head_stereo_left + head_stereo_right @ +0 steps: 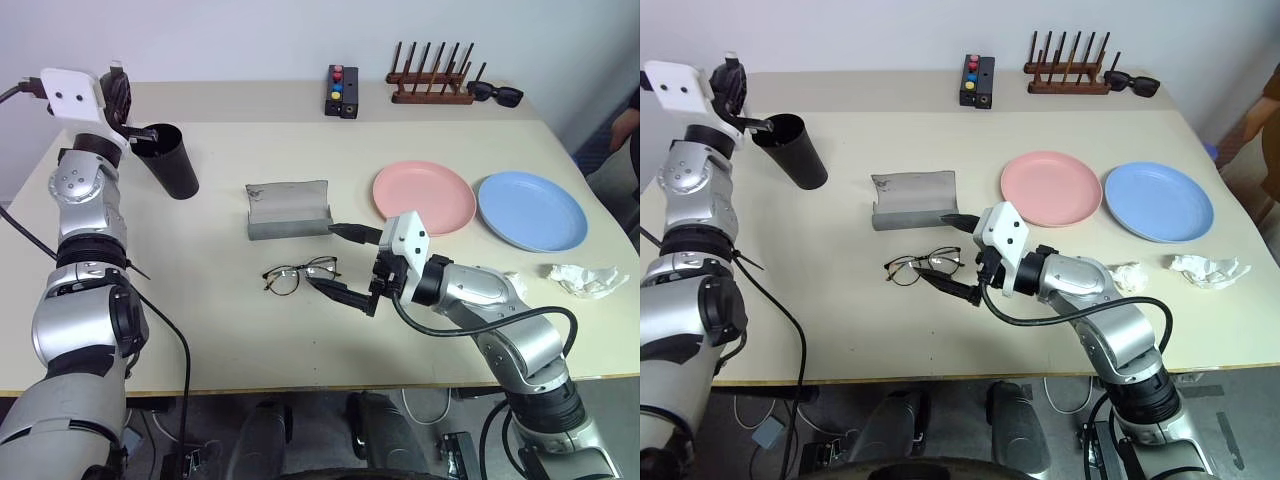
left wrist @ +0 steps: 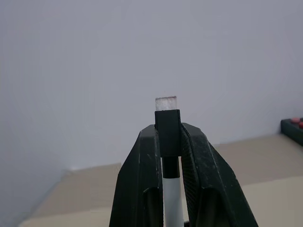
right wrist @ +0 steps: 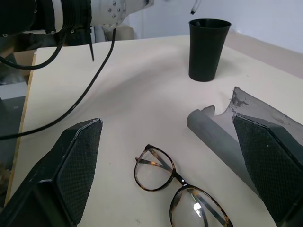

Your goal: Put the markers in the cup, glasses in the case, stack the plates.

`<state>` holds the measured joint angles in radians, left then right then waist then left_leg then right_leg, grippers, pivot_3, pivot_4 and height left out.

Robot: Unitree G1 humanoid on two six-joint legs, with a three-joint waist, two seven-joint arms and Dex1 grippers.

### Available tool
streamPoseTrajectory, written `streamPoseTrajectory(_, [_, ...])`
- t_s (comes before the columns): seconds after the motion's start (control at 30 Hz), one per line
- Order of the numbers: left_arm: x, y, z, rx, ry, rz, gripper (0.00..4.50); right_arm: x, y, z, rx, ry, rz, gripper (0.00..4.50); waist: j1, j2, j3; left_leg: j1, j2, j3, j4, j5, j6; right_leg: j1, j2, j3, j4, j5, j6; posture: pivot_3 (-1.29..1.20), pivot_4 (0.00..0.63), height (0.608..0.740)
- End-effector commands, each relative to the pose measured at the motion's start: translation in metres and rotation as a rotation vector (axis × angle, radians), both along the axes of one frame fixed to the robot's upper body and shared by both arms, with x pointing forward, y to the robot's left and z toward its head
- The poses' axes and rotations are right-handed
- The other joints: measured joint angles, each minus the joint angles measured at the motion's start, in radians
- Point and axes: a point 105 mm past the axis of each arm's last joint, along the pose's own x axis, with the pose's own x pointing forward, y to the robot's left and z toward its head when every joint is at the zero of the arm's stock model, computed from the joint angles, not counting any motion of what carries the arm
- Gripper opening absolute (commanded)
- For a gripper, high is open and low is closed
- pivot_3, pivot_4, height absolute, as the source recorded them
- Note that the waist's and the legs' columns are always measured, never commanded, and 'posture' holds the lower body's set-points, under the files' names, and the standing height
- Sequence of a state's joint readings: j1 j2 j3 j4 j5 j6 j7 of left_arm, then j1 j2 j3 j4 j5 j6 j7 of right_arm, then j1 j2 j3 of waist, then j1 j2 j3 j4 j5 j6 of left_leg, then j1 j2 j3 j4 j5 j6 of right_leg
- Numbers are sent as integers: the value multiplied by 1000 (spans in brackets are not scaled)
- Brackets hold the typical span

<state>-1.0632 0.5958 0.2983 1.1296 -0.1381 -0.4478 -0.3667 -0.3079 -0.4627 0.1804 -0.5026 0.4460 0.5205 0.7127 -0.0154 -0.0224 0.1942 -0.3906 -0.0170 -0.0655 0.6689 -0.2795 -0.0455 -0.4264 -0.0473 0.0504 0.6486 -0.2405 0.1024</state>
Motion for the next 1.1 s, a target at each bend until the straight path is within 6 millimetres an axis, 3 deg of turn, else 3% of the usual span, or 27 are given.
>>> streamPoseTrajectory(0.03, [-1,-4,16,6,-52,-12,23,-6,2,11,23,-39,14,4500,0,0,0,0,0,0,0,0,0,0,0,0,0,0,0,0,150,735])
streamPoseTrajectory(0.3, [0,-1,12,-4,-46,18,3957,-7,1,10,23,-35,16,4500,-1,0,0,0,0,0,0,0,0,0,0,0,0,0,0,0,150,735])
streamPoseTrajectory(0.6, [-5,-5,23,-22,-85,-62,3957,-6,1,11,11,-44,19,4500,-1,0,0,0,0,0,0,0,0,0,0,0,0,0,0,0,150,735])
streamPoseTrajectory(0.73, [-13,-27,22,24,-48,-295,3957,-3,-5,12,-12,-55,1,4500,-3,0,0,0,0,0,0,0,0,0,0,0,0,0,0,0,150,735])
streamPoseTrajectory(0.97, [-63,-73,-22,221,238,-671,3957,-1,-14,11,-56,-53,-12,4500,-22,0,0,0,3,0,-1,0,0,0,1,1,0,0,0,0,150,735])
streamPoseTrajectory(1.1, [-96,-99,-62,353,459,-846,3957,-2,-16,10,-77,-52,-2,4500,-26,0,0,0,6,0,-1,0,0,0,1,1,0,0,0,0,150,735])
